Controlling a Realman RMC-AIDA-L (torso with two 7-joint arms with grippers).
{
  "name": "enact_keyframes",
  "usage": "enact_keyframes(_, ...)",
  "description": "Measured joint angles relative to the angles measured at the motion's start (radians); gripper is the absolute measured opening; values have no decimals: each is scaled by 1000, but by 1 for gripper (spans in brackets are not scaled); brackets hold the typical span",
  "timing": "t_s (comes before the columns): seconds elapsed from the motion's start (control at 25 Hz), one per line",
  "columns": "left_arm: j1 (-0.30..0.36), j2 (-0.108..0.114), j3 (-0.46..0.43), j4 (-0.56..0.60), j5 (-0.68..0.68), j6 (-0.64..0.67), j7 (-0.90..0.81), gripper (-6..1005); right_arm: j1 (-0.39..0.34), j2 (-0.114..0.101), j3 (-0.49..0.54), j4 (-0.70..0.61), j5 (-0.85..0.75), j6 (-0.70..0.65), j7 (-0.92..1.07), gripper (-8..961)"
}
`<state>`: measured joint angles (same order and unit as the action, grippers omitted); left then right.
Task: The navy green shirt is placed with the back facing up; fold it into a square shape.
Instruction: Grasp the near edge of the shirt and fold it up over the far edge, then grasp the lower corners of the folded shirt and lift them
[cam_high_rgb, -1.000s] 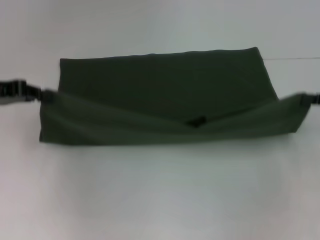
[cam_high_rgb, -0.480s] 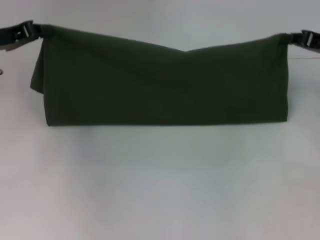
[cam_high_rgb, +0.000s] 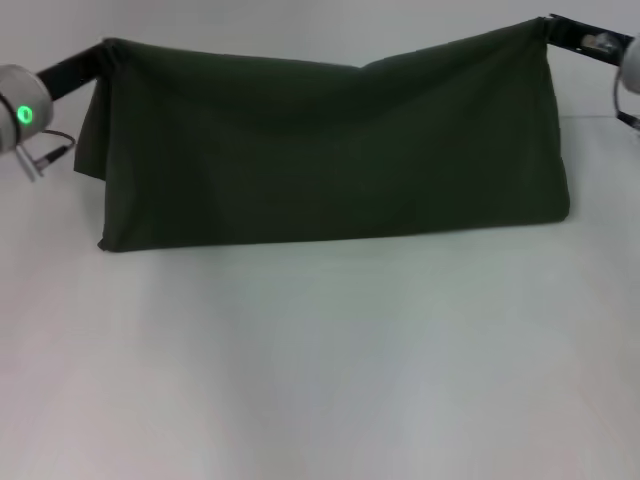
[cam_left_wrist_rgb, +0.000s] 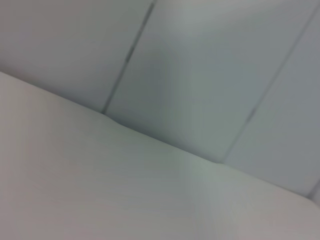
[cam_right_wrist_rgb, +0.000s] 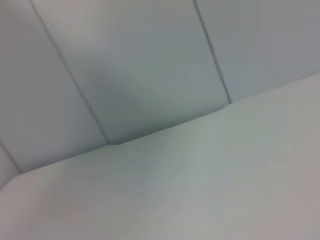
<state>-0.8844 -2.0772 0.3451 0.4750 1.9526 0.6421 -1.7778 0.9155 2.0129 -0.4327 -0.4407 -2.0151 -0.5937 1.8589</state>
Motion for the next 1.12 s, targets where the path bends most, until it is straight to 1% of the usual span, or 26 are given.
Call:
enact_keyframes(0.08,-13,-12,0,-35,-65,-57,90,101,33,12,-12,34,3,101,-32,36)
enact_keyframes(0.12,-13,-12,0,-35,-65,-57,90,102,48,19,-20,50,4,143,-46,36)
enact_keyframes(0.16,-21,-16,0,-57,-113,-79,151,104,60,26,-27,59,11,181,-62,36)
enact_keyframes(0.2,-37,-23,-2,-97,-212,-106,281,106,69,32,-32,66,17,209,-76,36)
enact_keyframes(0.28,-46,-27,-4,-118,-265,-116,356,109,80,42,-36,71,47,254,-114,36)
enact_keyframes(0.32,-55,-28,-7,-135,-326,-130,432,111,84,46,-37,73,61,266,-130,36)
enact_keyframes(0.44,-67,-29,-8,-151,-383,-145,498,115,90,48,-41,80,106,287,-162,37)
enact_keyframes(0.56,-80,-24,-9,-172,-429,-173,539,120,90,46,-45,81,127,293,-169,37)
enact_keyframes(0.72,-93,-10,-3,-198,-445,-204,544,127,88,40,-46,87,130,294,-169,121)
enact_keyframes(0.76,-95,-1,-3,-213,-445,-207,544,128,89,36,-46,95,131,295,-169,142)
enact_keyframes(0.92,-92,3,-5,-216,-447,-211,542,135,89,34,-49,98,131,293,-169,289)
enact_keyframes(1.0,-87,5,-7,-214,-448,-210,539,256,85,33,-50,96,131,291,-169,363)
enact_keyframes(1.12,-72,13,-2,-211,-447,-187,518,425,74,32,-50,86,131,277,-165,508)
